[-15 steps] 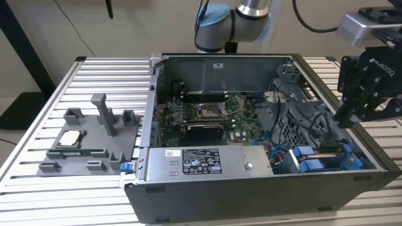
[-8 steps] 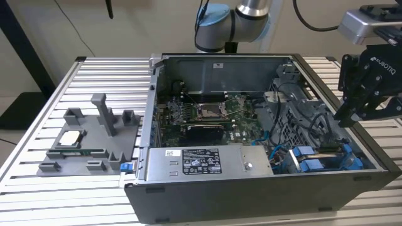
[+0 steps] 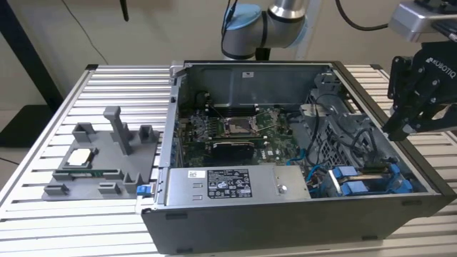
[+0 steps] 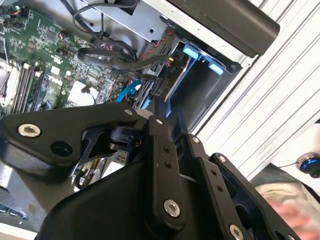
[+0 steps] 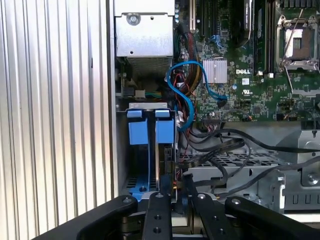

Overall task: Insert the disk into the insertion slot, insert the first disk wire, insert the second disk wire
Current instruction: 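Insert the second disk wire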

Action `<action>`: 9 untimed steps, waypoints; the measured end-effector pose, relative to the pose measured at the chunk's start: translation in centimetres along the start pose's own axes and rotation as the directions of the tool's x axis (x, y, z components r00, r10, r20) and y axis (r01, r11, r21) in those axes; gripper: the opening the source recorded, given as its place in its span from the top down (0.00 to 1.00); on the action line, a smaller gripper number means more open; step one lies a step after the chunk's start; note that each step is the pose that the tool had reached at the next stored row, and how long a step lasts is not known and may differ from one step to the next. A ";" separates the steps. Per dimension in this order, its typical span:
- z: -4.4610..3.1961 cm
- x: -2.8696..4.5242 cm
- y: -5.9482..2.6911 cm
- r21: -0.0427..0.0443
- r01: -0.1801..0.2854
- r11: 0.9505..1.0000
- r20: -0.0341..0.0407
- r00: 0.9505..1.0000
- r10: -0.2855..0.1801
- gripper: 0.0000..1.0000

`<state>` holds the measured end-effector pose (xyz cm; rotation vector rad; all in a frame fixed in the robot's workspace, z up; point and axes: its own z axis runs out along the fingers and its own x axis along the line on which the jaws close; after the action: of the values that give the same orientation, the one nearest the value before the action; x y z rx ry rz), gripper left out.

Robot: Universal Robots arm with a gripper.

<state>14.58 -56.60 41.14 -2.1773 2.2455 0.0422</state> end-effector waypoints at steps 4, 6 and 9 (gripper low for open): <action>-1.19 -0.03 0.01 0.000 0.000 1.000 0.001 1.000 0.000 0.76; -1.20 -0.03 0.01 0.000 0.000 1.000 0.001 1.000 0.000 0.76; -1.65 0.01 0.19 -0.002 0.001 1.000 -0.002 1.000 -0.001 0.76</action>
<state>14.40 -56.65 42.79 -2.1800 2.2463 0.0419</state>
